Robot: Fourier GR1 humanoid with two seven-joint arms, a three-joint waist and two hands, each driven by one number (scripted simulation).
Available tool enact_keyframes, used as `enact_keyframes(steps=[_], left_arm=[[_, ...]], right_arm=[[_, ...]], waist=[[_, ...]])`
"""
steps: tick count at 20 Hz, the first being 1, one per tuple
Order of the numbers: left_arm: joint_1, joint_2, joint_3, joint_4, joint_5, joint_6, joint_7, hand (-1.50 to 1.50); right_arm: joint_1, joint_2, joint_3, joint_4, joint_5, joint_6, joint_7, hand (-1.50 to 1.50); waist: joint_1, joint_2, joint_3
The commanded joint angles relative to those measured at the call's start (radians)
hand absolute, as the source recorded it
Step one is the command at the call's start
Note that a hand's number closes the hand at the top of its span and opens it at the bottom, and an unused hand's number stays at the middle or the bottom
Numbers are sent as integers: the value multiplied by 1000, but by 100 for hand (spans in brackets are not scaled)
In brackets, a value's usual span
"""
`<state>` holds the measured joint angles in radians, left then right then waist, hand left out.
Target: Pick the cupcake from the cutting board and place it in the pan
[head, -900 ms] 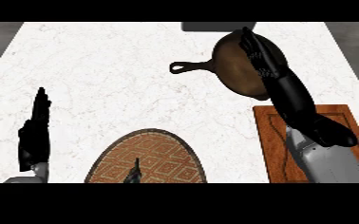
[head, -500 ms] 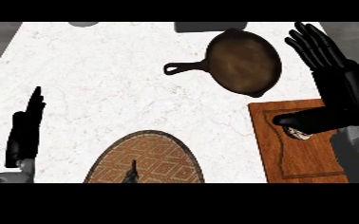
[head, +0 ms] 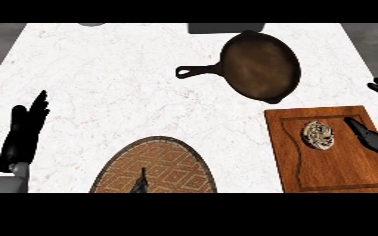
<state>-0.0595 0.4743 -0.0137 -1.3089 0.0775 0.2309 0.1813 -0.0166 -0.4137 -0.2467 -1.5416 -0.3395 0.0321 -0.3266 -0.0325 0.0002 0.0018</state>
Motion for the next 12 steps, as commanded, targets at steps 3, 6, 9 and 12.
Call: enact_keyframes(steps=[3,6,9,12], left_arm=[[5,6,14,11,0,-50,-7,0],[-30,11,9,20,-3,-53,30,0],[-51,11,18,29,1,-57,20,0],[-43,5,-3,-15,-19,-39,55,0]], right_arm=[[135,-119,-50,-59,68,91,-21,-150],[134,-251,-57,-171,109,83,167,-150],[128,-389,-40,-182,190,132,273,-150],[102,-483,18,-237,287,147,415,-150]], waist=[[25,-2,-2],[16,-2,-4],[22,1,-6],[45,1,-6]])
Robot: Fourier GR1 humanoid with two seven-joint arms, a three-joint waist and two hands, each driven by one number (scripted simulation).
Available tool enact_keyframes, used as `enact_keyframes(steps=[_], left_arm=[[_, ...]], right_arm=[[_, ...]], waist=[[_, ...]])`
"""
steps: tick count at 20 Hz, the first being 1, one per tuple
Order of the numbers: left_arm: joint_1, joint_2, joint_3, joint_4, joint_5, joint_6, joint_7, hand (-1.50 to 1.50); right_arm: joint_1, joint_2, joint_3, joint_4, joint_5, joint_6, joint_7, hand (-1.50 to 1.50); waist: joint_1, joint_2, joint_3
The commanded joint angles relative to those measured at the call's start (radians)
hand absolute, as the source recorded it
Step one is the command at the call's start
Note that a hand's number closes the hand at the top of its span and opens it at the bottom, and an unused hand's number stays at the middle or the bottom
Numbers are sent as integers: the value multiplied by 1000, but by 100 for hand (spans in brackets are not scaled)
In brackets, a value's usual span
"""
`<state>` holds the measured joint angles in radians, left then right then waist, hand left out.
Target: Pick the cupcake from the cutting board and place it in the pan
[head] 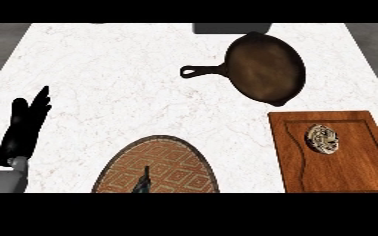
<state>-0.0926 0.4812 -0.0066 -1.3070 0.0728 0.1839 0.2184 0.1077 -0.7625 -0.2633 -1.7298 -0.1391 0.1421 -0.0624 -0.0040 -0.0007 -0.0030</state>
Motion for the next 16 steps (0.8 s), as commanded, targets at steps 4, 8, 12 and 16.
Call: enact_keyframes(steps=[4,8,12,16], left_arm=[[-36,-11,-10,-6,-20,4,16,0],[-33,-28,-9,3,-25,2,7,0],[-68,-23,3,35,-34,-10,27,0],[-18,-10,27,-12,-30,-34,22,0]], right_arm=[[-45,-216,106,-138,106,123,347,-150],[-84,-231,217,-145,209,165,424,-150],[-214,-193,361,-99,280,214,542,-150],[-198,-107,428,-126,327,248,623,-150]], waist=[[7,0,0],[13,1,2],[24,5,2],[14,1,3]])
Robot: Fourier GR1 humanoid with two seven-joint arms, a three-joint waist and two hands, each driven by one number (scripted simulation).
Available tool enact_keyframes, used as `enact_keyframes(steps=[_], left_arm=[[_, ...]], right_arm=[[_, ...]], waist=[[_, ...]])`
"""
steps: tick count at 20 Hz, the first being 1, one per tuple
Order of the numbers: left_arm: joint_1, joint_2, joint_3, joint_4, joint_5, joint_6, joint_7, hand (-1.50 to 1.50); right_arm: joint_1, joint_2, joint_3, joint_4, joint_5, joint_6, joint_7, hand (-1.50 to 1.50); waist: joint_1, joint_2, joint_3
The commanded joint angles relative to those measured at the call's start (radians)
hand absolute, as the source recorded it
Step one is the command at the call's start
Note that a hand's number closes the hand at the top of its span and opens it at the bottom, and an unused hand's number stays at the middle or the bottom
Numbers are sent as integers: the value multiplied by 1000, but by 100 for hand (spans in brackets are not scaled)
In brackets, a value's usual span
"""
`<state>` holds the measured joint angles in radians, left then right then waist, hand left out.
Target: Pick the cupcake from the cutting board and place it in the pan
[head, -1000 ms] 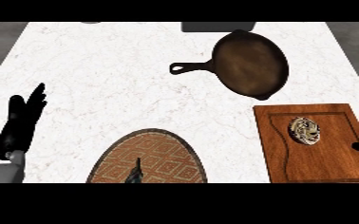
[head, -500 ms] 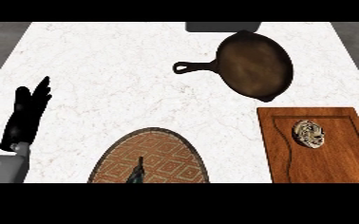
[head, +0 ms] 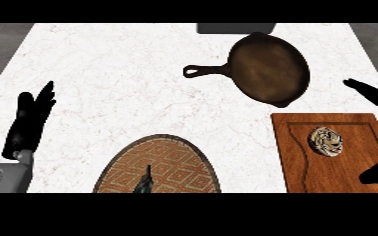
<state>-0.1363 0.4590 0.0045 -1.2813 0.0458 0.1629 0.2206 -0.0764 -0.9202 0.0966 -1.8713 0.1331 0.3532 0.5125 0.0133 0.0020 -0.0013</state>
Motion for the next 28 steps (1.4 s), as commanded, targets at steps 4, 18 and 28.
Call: enact_keyframes(steps=[4,18,28], left_arm=[[52,-13,37,-87,-16,-12,55,0],[25,-8,122,-44,-38,-100,36,0],[0,-66,139,-56,-119,-101,70,0]], right_arm=[[2,139,66,-7,146,45,79,-150],[54,283,87,40,397,107,41,-150],[5,376,-4,183,522,156,-114,-150]], waist=[[-11,-3,1],[-16,-4,1],[-13,-3,1]])
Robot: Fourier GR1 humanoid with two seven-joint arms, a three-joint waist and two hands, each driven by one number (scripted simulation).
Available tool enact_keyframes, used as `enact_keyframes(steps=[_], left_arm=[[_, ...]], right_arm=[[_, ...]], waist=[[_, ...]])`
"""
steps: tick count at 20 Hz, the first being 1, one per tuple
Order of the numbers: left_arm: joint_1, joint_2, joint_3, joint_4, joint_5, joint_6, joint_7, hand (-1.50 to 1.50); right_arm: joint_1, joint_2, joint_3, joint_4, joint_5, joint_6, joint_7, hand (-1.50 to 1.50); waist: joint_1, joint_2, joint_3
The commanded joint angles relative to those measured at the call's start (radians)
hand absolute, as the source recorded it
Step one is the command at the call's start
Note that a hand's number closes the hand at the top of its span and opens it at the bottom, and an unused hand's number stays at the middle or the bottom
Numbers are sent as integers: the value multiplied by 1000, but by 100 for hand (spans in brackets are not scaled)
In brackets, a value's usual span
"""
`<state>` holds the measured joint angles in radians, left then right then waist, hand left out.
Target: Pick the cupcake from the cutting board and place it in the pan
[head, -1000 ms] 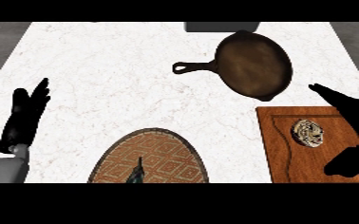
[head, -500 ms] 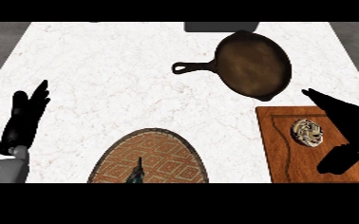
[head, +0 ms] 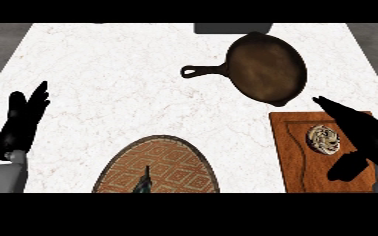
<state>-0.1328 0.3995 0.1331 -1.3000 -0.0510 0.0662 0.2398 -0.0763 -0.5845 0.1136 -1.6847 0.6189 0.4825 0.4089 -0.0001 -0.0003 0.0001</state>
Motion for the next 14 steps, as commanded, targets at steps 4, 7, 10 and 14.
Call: enact_keyframes(steps=[4,7,10,14], left_arm=[[34,8,55,24,1,-60,-55,0],[6,-59,17,4,-46,-5,-16,0],[-45,-37,50,49,-29,-40,-11,0],[39,-83,7,-75,-72,-12,36,0]], right_arm=[[-42,68,-17,98,86,16,-43,-150],[45,49,-65,-17,70,73,-42,-150],[-102,88,-55,191,138,36,-82,-150],[-19,111,-32,236,212,-42,-147,-150]], waist=[[2,1,0],[-4,0,0],[1,1,0],[3,0,0]])
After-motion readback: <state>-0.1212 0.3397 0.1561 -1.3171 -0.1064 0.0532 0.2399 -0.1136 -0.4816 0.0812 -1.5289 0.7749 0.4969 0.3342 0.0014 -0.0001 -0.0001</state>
